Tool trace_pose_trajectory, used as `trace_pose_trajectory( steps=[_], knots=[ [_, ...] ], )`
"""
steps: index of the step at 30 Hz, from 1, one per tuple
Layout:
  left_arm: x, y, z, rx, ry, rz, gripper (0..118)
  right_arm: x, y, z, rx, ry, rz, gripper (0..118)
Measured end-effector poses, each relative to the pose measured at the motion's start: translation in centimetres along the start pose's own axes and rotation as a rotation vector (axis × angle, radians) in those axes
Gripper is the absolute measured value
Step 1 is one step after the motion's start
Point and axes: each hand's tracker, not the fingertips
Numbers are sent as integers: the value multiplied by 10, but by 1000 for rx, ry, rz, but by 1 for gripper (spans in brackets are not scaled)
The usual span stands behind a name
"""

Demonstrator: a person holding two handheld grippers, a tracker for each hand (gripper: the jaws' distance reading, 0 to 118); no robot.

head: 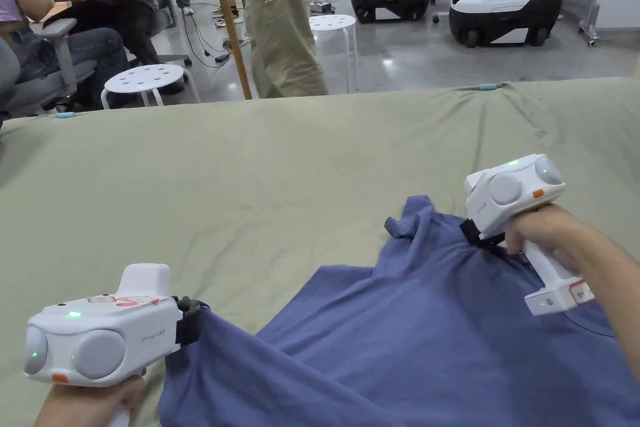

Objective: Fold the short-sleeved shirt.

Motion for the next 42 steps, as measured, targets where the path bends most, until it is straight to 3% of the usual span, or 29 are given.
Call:
trace_pose_trajectory(
  steps=[2,5,8,13,17,22,26,30,34,38,42],
  knots=[
    [-1,5,5,14,18,17,2,-7,2,14,4,-50,77,1],
    [-3,33,15,71,15,19,2,-5,12,44,28,-32,79,1],
    [-10,83,34,157,12,-28,2,19,42,84,103,-97,126,1],
    [-30,183,77,303,33,-15,2,68,83,203,312,-293,81,1],
    [-41,254,109,451,19,-28,2,102,107,283,414,-396,43,1],
    [-44,337,133,479,59,-15,2,119,140,352,564,-386,-49,1],
    [-39,396,157,547,151,-35,2,119,167,399,704,-427,-105,1],
    [-44,429,182,640,130,-16,2,124,182,429,814,-499,-128,1],
    [-50,438,194,694,159,-17,2,126,184,451,841,-466,-121,1],
    [-52,432,192,705,145,-5,2,128,176,449,879,-410,-207,1],
    [-53,410,164,674,129,-1,2,123,164,416,838,-411,-179,1]
  ],
)
